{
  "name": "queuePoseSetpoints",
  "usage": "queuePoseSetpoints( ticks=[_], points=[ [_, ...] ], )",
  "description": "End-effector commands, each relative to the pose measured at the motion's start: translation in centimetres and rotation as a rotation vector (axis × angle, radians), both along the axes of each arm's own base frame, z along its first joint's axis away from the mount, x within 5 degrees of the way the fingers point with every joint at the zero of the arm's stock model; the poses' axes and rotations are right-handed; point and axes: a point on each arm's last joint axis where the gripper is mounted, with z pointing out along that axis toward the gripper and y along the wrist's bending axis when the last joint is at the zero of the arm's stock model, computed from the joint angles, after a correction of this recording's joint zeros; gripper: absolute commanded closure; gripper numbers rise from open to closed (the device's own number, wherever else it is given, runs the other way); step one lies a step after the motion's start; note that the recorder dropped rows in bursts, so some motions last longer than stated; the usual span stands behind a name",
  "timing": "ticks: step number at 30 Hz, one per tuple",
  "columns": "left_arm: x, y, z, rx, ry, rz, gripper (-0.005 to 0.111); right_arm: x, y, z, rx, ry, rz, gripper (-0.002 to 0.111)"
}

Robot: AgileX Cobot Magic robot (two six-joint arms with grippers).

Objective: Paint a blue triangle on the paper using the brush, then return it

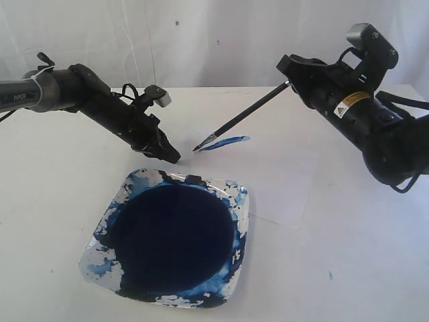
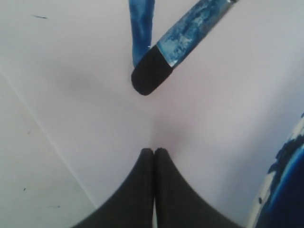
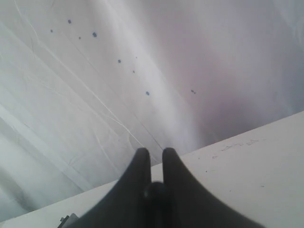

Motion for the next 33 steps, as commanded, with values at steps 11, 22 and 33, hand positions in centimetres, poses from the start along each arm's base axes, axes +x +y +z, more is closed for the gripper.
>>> queuePoseSetpoints(
  ticks=[11, 22, 33],
  points=[
    [-0.2, -0.3, 0.1, -0.011, 0.007, -0.007, 0.107, 0.1, -0.1, -0.4, -0.05, 0.026, -0.014, 0.107],
    [-0.2, -0.3, 0.1, -0.011, 0.007, -0.007, 0.107, -1.0, -0.5, 1.8, -0.183, 0.06, 0.0, 0.107],
    [-0.2, -0.3, 0.1, -0.011, 0.007, -0.007, 0.107, -2.7, -1.5, 4.4, -0.305, 0.128, -0.013, 0.107]
  ],
)
